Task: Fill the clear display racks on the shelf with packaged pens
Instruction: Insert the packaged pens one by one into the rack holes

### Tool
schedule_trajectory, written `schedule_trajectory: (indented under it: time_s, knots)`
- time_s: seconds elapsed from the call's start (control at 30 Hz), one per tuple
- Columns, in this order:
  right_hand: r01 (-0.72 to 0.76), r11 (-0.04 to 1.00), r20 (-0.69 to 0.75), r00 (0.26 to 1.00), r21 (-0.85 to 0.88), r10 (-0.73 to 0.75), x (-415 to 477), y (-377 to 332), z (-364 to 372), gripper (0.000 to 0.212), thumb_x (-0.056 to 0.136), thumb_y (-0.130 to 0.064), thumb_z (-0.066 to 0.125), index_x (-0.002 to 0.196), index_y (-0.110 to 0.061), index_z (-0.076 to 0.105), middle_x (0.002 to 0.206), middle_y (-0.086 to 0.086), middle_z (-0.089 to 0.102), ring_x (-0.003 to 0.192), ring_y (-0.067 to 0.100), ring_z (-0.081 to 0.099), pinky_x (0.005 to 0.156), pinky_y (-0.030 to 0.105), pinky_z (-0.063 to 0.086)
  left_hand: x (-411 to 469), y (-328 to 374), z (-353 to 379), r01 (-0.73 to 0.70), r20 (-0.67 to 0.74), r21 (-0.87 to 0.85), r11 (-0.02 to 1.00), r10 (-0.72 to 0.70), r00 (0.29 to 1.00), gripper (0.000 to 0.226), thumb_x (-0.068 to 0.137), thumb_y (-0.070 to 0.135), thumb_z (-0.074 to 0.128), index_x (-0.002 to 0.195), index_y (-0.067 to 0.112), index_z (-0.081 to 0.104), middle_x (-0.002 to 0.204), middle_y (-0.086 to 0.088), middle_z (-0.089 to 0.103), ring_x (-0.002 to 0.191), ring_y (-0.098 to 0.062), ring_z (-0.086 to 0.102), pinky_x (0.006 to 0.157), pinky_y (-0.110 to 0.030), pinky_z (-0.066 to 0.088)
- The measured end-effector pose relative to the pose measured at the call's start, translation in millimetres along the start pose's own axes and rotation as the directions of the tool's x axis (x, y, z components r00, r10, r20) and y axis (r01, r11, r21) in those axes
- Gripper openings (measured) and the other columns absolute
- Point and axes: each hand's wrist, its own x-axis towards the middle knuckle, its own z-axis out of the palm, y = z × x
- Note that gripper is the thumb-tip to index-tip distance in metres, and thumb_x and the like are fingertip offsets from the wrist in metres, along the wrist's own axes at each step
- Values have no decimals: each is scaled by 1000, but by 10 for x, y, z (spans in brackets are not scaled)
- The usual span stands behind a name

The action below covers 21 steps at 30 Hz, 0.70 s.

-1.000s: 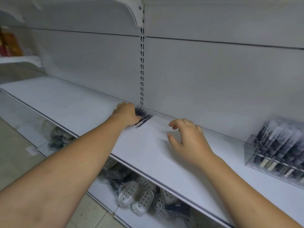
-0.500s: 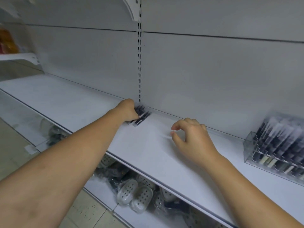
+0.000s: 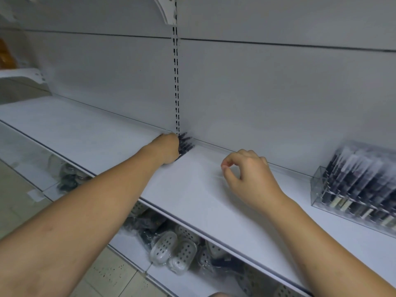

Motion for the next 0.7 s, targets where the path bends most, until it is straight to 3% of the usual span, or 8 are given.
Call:
schedule_trajectory:
  time_s: [0.17,0.33,0.47,0.6,0.7]
  knots:
    - [-9,1000,-10,1000,18,9,-78,7,-113,12,98,-26,57,96,-32,67,97,-15,62,101,14,54,92,35,33,-92,-27,-68,2,-110,-134,991,-17,994,10,104,10,50,108,1,50,81,-9,52,76,-28,55,61,-34,39]
    - [-43,988,-58,997,146,52,-246,35,-321,14,96,-25,60,87,-33,66,90,-19,65,92,6,61,90,34,45,-489,250,-225,-109,-142,-442,890,51,989,26,109,29,43,92,12,53,83,-13,66,75,-33,64,63,-37,46]
    - [-141,942,-81,982,303,173,-467,90,-611,15,97,-23,62,84,-27,70,82,-14,71,80,4,64,68,20,45,-962,779,-224,-193,-118,-713,674,157,981,23,112,25,41,102,11,57,78,-2,68,50,-22,66,48,-26,43]
    - [-191,859,-112,955,475,274,-789,171,-971,14,98,-19,65,86,-23,71,79,-2,74,70,17,69,68,30,56,-1478,1437,-123,-181,-79,-900,396,260,962,19,113,27,41,113,15,57,77,0,57,45,-20,56,46,-24,43]
    - [-218,825,-137,933,521,333,-1072,305,-1227,12,98,-21,66,89,-24,73,83,2,74,68,20,71,68,32,58,-1788,1923,-17,-133,-17,-950,282,381,925,20,112,31,42,120,20,57,79,0,55,52,-20,54,49,-31,51]
